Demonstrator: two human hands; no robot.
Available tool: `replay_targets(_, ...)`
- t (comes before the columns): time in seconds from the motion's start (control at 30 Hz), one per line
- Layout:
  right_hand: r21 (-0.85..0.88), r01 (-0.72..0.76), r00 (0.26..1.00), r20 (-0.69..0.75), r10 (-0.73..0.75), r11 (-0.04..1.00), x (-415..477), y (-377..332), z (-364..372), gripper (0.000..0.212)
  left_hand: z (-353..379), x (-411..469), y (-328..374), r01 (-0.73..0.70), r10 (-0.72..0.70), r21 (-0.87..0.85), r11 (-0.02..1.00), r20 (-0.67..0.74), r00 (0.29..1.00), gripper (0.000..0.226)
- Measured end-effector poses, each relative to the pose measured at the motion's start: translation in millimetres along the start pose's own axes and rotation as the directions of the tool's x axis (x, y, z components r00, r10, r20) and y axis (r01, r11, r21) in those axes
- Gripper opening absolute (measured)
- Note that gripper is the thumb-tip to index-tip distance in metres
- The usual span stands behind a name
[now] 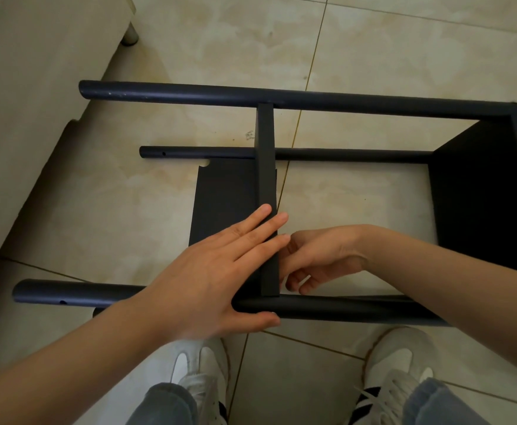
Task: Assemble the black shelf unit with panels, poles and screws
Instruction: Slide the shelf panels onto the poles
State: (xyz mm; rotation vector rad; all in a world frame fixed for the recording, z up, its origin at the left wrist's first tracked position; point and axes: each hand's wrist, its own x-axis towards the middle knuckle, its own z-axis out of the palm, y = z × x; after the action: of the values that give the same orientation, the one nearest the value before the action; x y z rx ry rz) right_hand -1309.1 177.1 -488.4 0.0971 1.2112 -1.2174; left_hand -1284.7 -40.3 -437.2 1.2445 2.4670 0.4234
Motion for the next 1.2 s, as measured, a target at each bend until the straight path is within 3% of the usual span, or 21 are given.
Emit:
replay_targets(0.2,-0.039,-0.023,0.999,-0.026,0.022,0.999,1.8,0.6,2.7,0.007,0.3,-0.1,0.7,-0.004,0.004,0.02,1.0,-0.005,1.0,0.095)
replay_targets(0.37,0.0,-0.014,1.0,-0.001,0.014,1.0,1.4,1.0,4.1,0.035,0.9,-0.3,0.3,-0.007,0.007,0.028,1.0,-0.013,1.0,0.095)
replay_targets(0.6,-0.02,-0.057,0.998,-0.017,0.057,0.998,1.2,-0.2,2.7,0.024,1.3,-0.2,0.0,0.0,0.0,0.025,1.0,-0.008,1.0,0.095)
replay_targets(0.83,0.017,-0.024,1.0,0.004,0.024,1.0,0.4,1.0,2.6,0.027,1.3,-0.1,-0.3,-0.005,0.005,0.023,1.0,-0.009,1.0,0.095)
replay_targets(1.03,0.035,-0.051,0.999,-0.01,0.051,0.998,0.9,-0.3,3.3,0.041,1.0,0.3,-0.4,-0.002,0.003,0.018,1.0,-0.001,1.0,0.095)
replay_targets(1.2,0.045,-0.028,0.999,0.038,0.026,0.999,-2.1,-0.2,2.1,0.028,1.2,0.4,-0.6,-0.005,0.005,0.026,1.0,-0.006,1.0,0.095)
